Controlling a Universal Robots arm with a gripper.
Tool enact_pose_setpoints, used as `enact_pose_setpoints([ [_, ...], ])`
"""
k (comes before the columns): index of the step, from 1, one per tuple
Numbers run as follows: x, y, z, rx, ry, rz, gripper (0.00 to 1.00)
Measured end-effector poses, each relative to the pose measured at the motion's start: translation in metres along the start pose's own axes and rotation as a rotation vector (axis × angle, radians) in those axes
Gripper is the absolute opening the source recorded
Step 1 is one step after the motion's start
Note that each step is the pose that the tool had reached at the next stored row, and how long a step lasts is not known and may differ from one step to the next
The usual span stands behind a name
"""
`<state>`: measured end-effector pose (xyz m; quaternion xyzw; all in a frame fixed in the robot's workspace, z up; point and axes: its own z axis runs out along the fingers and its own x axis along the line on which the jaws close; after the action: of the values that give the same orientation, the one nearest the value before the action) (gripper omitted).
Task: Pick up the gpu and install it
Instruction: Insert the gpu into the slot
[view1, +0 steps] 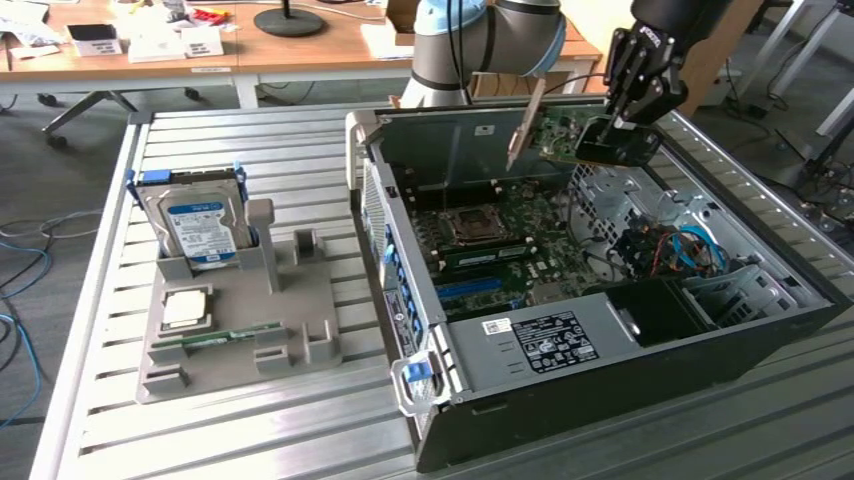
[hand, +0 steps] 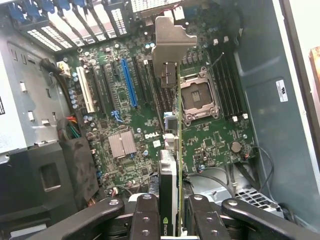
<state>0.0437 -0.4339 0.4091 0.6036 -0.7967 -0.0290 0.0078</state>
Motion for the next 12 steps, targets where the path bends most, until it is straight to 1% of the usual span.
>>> enact_pose_setpoints([
  [3,0.0,0.0,0.0,-0.0003,0.0007,-0.013,0.27],
  [5,0.0,0.0,0.0001,-0.0007,0.0016,-0.03,0.27],
  [12,0.0,0.0,0.0003,-0.0026,0.0066,-0.117,0.27],
])
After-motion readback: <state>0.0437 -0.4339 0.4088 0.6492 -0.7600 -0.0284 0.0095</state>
